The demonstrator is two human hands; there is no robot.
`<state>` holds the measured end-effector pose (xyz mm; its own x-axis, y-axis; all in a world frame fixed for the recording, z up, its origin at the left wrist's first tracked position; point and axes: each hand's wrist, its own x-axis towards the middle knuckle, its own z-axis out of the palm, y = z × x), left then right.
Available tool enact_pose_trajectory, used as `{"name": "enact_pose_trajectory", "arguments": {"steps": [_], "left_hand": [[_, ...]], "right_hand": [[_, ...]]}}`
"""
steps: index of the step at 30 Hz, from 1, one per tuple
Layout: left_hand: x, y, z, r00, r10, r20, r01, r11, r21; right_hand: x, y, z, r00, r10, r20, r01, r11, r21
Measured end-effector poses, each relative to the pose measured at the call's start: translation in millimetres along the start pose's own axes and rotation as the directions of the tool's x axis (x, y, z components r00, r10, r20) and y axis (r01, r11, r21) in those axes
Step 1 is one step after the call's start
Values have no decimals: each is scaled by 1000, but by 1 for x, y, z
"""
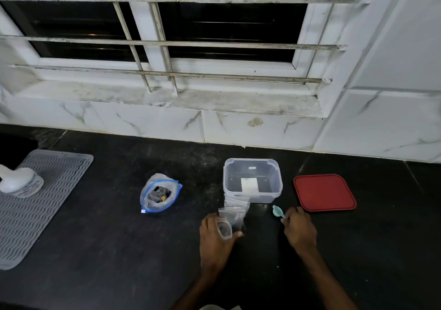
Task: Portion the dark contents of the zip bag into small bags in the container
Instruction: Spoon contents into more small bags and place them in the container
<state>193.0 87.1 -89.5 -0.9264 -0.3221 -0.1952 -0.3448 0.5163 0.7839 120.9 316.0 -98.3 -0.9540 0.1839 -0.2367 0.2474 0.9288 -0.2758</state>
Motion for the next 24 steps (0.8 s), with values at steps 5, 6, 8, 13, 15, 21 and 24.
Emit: {"name": "enact_pose_trajectory", "arguments": {"steps": [5,6,8,13,15,21,24], "left_hand": [[-3,4,8,999,-46,-27,45,998,-45],[-3,3,10,998,-53,-32,51,997,-55],[-4,2,11,998,-56,-33,54,996,-67],[-9,-1,12,998,-60,-27,58,997,-57],[-11,-4,12,998,-50,-30,48,997,-60],[-13,-19,13,999,3,52,-2,1000,-18],[-14,-23,11,991,62,119,-61,998,-16]], "right_hand": [[6,13,-5,995,-44,-89,56,990,129],[7,16,-7,994,-36,-103,54,982,180],[10,21,-10,992,-9,-125,43,961,273],[18,26,-8,984,76,-164,14,871,492],[18,27,-8,976,123,-182,-5,842,540],[13,26,-17,947,231,-224,-33,761,648],[8,25,-29,905,308,-292,-15,712,702]]}}
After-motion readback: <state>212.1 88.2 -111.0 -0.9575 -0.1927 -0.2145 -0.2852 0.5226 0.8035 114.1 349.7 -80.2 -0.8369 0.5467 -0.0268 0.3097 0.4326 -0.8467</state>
